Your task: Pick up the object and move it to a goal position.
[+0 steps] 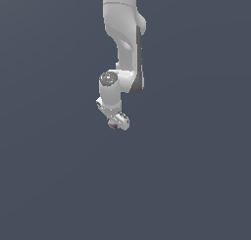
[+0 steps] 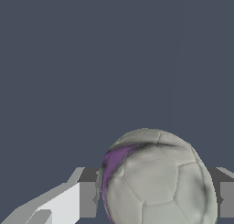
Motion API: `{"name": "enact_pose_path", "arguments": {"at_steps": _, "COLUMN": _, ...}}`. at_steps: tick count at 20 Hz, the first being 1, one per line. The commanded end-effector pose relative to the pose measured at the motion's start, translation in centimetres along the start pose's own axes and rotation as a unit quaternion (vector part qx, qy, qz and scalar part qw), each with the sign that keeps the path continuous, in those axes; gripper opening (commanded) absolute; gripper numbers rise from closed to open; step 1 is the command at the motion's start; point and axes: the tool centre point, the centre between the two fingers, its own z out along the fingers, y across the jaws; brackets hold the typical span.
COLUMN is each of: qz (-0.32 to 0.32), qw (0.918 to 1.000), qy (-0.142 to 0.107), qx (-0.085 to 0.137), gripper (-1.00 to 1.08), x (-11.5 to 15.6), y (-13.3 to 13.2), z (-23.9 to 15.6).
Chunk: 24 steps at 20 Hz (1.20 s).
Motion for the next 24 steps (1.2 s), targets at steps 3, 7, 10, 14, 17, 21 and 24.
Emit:
{"name": "enact_pose_path", "arguments": {"at_steps": 3, "qz": 0.001, "qw": 1.0, "qy": 0.0, "qx": -0.001, "gripper": -1.0, "x": 0.0, "y": 0.1, "z": 0.1}}
{"name": "enact_pose_path", "arguments": {"at_steps": 7, "qz": 0.0, "qw": 1.0, "qy": 0.0, "qx": 0.0, "gripper": -1.0, "x": 0.0, "y": -0.1, "z": -0.1}}
{"name": "enact_pose_path", "arguments": {"at_steps": 10, "qz": 0.0, "qw": 1.0, "qy": 0.0, "qx": 0.0, "gripper": -1.0, "x": -0.1, "y": -0.8, "z": -0.5}}
{"name": "enact_pose_path", "arguments": {"at_steps": 14, "qz": 0.0, "qw": 1.0, "qy": 0.0, "qx": 0.0, "gripper": -1.0, "x": -0.3, "y": -2.6, "z": -1.5}}
{"name": "enact_pose_path", "arguments": {"at_steps": 17, "qz": 0.0, "qw": 1.0, "qy": 0.0, "qx": -0.001, "gripper": -1.0, "x": -0.5, "y": -4.6, "z": -2.7}}
{"name": "enact_pose_path", "arguments": {"at_steps": 21, "qz": 0.0, "qw": 1.0, "qy": 0.001, "qx": -0.001, "gripper": -1.0, "x": -0.8, "y": -7.8, "z": -4.6}}
{"name": "enact_pose_path", "arguments": {"at_steps": 24, "qz": 0.0, "qw": 1.0, "qy": 0.001, "qx": -0.001, "gripper": -1.0, "x": -1.1, "y": -10.5, "z": -6.2}}
